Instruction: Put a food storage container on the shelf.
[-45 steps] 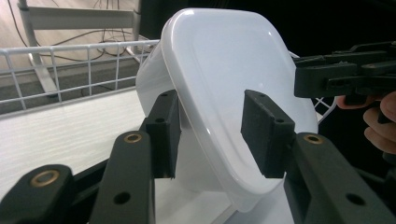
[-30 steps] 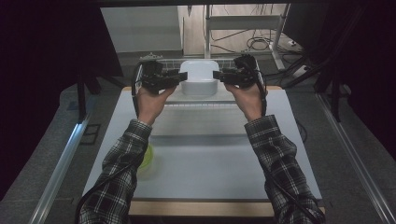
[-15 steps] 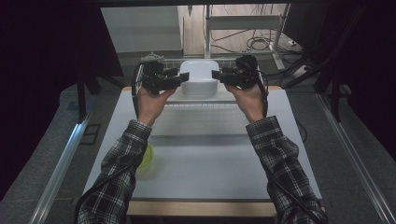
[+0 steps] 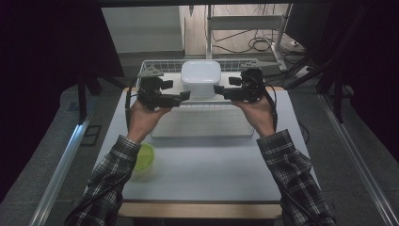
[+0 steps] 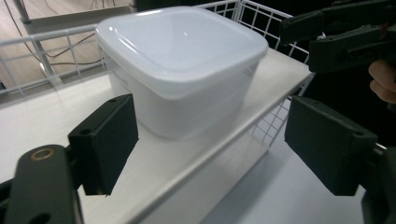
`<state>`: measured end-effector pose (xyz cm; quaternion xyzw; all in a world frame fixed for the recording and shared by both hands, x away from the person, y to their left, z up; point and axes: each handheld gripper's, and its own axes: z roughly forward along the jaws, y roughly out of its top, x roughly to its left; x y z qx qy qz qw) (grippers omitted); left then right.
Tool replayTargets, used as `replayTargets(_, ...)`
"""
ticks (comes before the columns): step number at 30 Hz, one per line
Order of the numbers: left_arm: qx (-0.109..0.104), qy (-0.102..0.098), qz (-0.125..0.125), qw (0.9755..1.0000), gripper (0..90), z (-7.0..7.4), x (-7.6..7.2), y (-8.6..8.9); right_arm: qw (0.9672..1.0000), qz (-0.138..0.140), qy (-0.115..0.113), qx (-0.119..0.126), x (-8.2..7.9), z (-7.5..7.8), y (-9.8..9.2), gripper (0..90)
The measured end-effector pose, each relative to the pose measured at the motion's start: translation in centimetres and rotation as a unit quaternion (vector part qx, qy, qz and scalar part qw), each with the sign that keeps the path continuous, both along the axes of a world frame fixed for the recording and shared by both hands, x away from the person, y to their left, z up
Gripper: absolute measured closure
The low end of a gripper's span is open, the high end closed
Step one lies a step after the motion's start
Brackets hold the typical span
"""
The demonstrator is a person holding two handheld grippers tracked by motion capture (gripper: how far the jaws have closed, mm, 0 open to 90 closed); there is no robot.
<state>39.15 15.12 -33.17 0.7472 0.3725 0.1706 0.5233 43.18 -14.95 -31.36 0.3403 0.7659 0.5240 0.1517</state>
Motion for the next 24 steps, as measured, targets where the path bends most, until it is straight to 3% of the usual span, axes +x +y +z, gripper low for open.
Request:
replayTargets(14, 0.010, -0.005, -0.019, 0.9998, 6.8, -2.3, -3.7, 0.7, 0.9996, 0.028, -0.003, 0.000, -3.1, -1.7, -0.8, 15.7)
replayTargets(24, 0.014, -0.018, -0.024, 0.9995, 5.4, -3.9, -5.9, 0.9, 0.9987, 0.046, -0.011, -0.021, -4.9, -3.0, -0.7, 10.5)
